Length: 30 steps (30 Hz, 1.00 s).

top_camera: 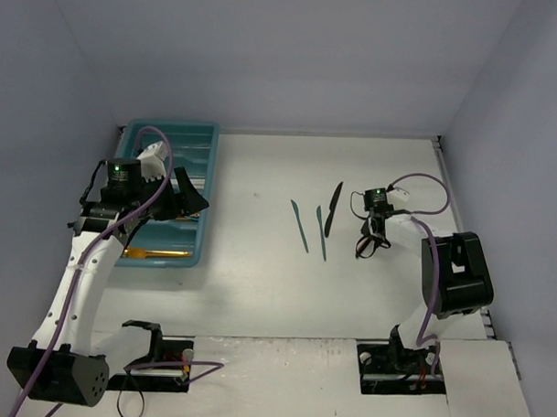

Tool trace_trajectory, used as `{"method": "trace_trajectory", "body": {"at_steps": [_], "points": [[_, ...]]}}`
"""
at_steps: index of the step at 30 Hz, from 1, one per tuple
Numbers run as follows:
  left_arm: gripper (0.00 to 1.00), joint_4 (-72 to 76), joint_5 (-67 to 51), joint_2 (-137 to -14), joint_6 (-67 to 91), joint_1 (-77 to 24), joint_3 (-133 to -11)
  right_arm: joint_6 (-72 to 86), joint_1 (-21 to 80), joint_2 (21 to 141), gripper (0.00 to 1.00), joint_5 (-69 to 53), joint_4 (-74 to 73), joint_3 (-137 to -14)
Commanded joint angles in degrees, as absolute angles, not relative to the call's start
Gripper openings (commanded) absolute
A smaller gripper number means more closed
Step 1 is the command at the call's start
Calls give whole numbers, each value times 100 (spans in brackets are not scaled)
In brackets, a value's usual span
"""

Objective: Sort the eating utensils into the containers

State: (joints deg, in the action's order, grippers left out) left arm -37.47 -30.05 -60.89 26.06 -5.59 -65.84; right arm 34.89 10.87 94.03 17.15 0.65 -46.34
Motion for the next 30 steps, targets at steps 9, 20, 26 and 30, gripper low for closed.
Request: {"method": "trace_trajectory", "body": {"at_steps": [9, 20, 26, 30], "points": [[67, -2991, -2822, -6477, 3110, -2142, -6917, 2682, 2379, 8055, 0, 1854, -88, -4956], [67, -1570, -2992, -7062, 3863, -2876, -6971, 1448, 2998, 6431, 0, -24, 658, -5047], [67, -734, -2941, -7663, 4086, -3284, -7361, 1030, 3393, 6323, 0, -813, 760, -5237], [67, -538, -2867, -8026, 4019, -3478, -7624, 950, 3651, 6363, 0, -1043, 816, -5333]]}}
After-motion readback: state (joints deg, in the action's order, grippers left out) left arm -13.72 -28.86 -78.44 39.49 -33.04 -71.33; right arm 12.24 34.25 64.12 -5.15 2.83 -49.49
